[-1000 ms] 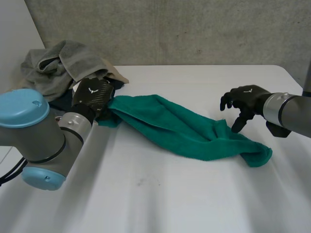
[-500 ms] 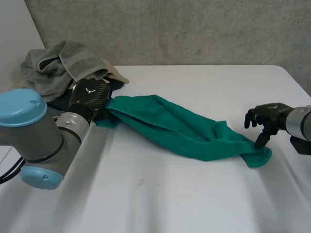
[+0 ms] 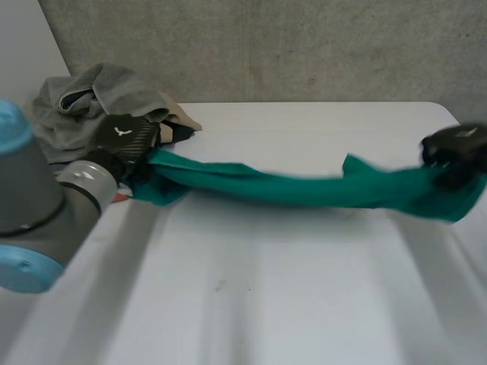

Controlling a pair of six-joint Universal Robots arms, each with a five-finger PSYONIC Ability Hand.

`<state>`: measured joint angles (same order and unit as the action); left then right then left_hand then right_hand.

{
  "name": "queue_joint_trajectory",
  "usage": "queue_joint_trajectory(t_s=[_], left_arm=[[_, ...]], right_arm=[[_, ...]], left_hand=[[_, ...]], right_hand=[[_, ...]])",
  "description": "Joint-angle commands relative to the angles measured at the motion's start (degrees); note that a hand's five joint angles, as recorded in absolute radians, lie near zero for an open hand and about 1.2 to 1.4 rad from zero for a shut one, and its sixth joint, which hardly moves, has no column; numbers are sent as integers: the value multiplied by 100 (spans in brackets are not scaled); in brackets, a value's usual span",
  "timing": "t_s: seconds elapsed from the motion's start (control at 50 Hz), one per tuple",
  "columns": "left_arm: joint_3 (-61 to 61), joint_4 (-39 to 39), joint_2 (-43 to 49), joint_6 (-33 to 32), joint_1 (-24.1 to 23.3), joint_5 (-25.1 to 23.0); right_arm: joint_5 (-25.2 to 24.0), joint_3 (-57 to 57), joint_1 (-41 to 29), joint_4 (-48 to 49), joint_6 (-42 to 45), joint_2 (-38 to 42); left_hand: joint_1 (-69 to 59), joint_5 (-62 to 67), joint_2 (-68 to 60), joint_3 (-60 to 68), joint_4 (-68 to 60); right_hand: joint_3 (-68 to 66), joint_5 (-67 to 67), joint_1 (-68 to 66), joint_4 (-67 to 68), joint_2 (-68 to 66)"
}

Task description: Fold the laundry.

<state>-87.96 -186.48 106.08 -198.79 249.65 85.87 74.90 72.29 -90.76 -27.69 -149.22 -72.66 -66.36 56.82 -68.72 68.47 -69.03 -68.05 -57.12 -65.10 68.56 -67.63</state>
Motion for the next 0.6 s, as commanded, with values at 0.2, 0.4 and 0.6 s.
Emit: queue_joint_trajectory(t_s=[0.2,0.4,0.6], left_arm=[[727,2626,-124,-1310,348,-905],[2024,2012,1492,-1830,287,-870],[4268,-368,2347,-1365,102,-844]], right_arm=[[156,593,454,-844,1808,-1435],[1245,252,-556,280,1738,172],[2213,-1647,-909,3644,1010,912]], left_hand=[[-1364,1318,-1128,1153,-1097],[-1247,1202,-1012,1036,-981],[-1364,1318,-1128,1153,-1097]], right_hand=[[-1195,-1288,-1490,1144,-1237],[-1195,-1288,-1490,1144,-1237],[-1195,-1288,-1490,1144,-1237]])
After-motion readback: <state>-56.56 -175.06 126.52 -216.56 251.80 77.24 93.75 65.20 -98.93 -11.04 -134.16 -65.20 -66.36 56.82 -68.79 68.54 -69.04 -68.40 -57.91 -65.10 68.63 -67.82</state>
